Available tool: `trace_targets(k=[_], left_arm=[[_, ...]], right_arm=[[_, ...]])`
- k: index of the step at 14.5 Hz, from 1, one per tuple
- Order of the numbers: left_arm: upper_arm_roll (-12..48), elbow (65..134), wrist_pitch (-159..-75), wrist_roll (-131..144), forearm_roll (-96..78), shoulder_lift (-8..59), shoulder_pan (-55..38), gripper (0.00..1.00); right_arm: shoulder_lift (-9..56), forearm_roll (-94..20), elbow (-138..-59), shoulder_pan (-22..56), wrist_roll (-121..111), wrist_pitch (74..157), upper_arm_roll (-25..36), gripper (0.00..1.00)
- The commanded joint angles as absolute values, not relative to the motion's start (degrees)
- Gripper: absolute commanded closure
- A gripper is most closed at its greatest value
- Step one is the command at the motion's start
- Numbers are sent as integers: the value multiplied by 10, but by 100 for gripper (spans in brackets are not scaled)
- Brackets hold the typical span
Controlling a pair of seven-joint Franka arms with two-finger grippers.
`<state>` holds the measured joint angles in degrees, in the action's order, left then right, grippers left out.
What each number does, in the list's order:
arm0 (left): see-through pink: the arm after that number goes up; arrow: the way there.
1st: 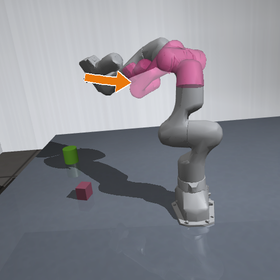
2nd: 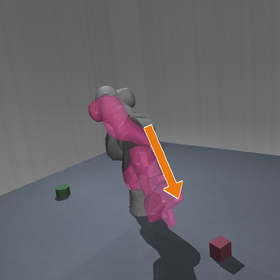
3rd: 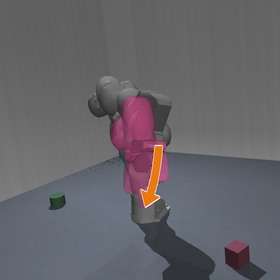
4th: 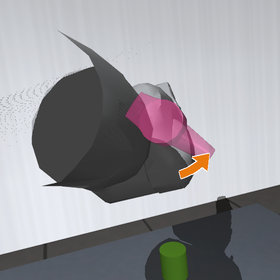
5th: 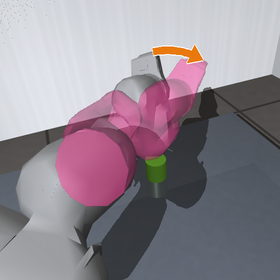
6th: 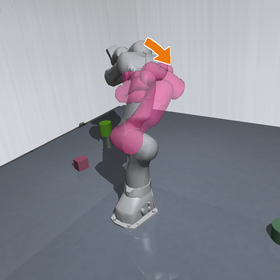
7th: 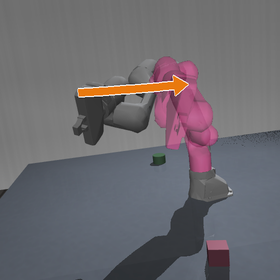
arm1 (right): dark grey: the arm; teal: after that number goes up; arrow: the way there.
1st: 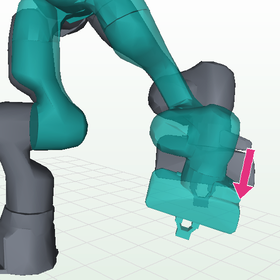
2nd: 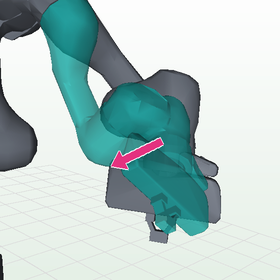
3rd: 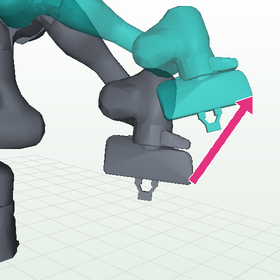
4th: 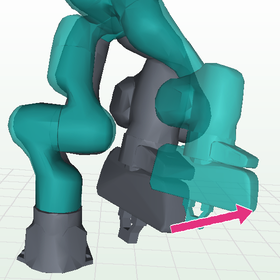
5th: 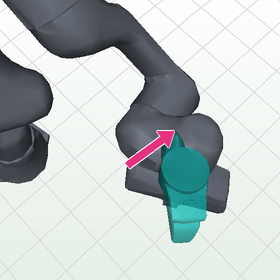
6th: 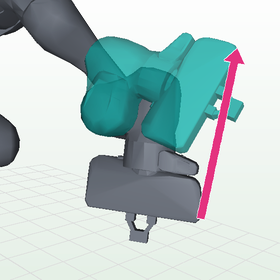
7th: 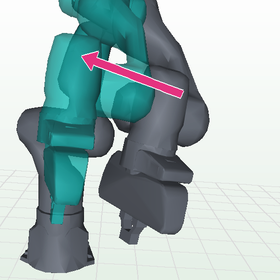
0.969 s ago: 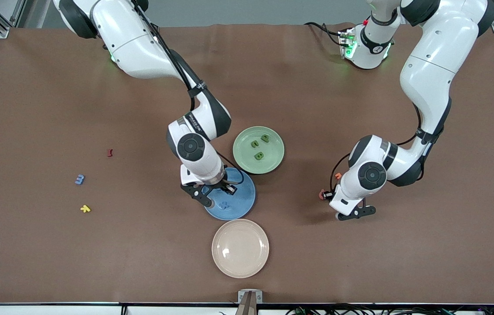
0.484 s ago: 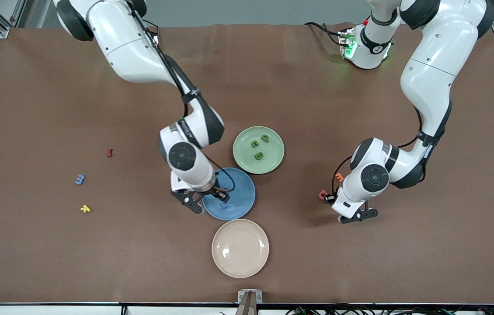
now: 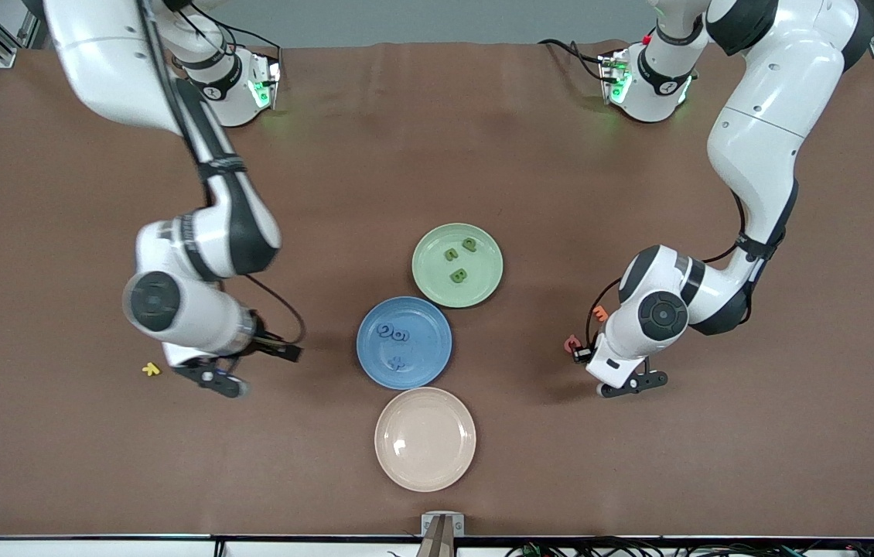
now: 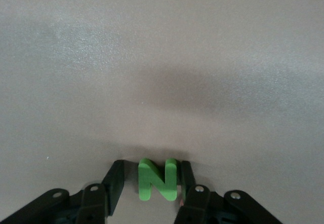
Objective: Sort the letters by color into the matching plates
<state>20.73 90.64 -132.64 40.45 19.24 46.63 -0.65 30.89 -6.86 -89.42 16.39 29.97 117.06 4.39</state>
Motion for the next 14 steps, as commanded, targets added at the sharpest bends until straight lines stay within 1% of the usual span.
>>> trace_targets(k=[1,3,5,8,10,12,14], left_arm=[[207,895,-1329,403,200,475,-8,71],[207,895,-1329,403,200,475,-7,79],[207,895,-1329,403,200,471,-7,83],[212,896,-1322,408,200,454,-7,83],[218,898,-1294,415,199,433,-13,83],[259,901,-1235,465,200,418,-13,83],[293,922,-1213,520,201,400,-17,83]], right_arm=[[233,-45,-1008,107,225,1205,36,0],[216,-32,-1061,77,159,1246,36,0],[211,-20,-1108,30,93,1308,37,0],[219,-3,-1154,-27,2,1397,37,0],[233,-3,-1176,-60,-45,1453,36,0],[252,-3,-1197,-82,-66,1492,35,0],[268,-3,-1220,-89,-67,1542,35,1]])
